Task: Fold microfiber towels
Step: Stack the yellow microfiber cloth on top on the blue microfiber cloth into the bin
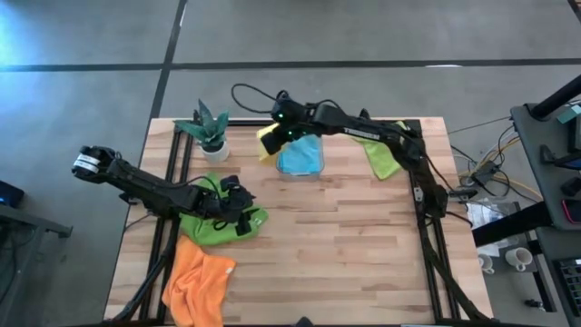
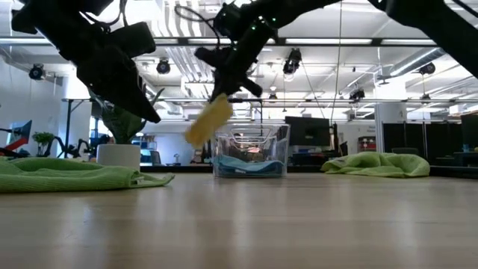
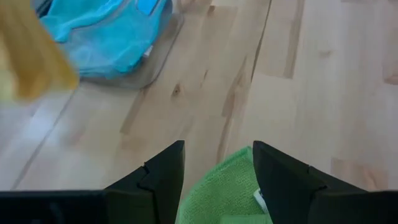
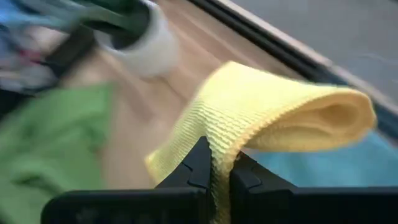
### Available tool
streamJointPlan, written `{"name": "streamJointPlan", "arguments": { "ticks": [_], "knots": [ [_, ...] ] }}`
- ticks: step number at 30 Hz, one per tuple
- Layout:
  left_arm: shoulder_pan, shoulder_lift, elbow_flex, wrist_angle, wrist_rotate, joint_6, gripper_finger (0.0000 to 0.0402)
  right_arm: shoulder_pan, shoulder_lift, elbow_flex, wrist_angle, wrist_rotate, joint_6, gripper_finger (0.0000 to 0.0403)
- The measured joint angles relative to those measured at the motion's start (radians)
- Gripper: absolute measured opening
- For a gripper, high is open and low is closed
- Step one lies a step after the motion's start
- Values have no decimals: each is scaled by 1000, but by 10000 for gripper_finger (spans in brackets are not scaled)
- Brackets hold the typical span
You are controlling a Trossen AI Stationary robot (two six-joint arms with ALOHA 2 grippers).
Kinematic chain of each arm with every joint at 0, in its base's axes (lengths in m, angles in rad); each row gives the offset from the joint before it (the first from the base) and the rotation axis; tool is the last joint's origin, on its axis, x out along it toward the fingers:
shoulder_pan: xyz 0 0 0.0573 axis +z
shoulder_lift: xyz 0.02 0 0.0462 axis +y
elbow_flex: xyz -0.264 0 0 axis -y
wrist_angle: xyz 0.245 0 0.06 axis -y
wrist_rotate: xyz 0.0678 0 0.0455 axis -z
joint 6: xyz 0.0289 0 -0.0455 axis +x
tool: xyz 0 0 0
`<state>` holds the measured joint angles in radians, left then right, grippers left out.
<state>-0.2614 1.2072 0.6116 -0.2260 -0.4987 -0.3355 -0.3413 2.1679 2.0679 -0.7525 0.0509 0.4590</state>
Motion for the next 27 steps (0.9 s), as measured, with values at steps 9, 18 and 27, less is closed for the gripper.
{"name": "streamJointPlan", "arguments": {
  "ticks": [9, 18, 27],
  "knots": [
    [-1, 0, -39, 7, 3, -1, 175, -21, -21, 40, -315, 134, -28, 11],
    [-1, 0, -40, 11, 3, -2, 175, -46, -5, -74, -303, 134, -2, 11],
    [-1, 2, -44, 44, 6, -3, 175, -53, -4, -261, -187, 128, 168, 12]
  ]
}}
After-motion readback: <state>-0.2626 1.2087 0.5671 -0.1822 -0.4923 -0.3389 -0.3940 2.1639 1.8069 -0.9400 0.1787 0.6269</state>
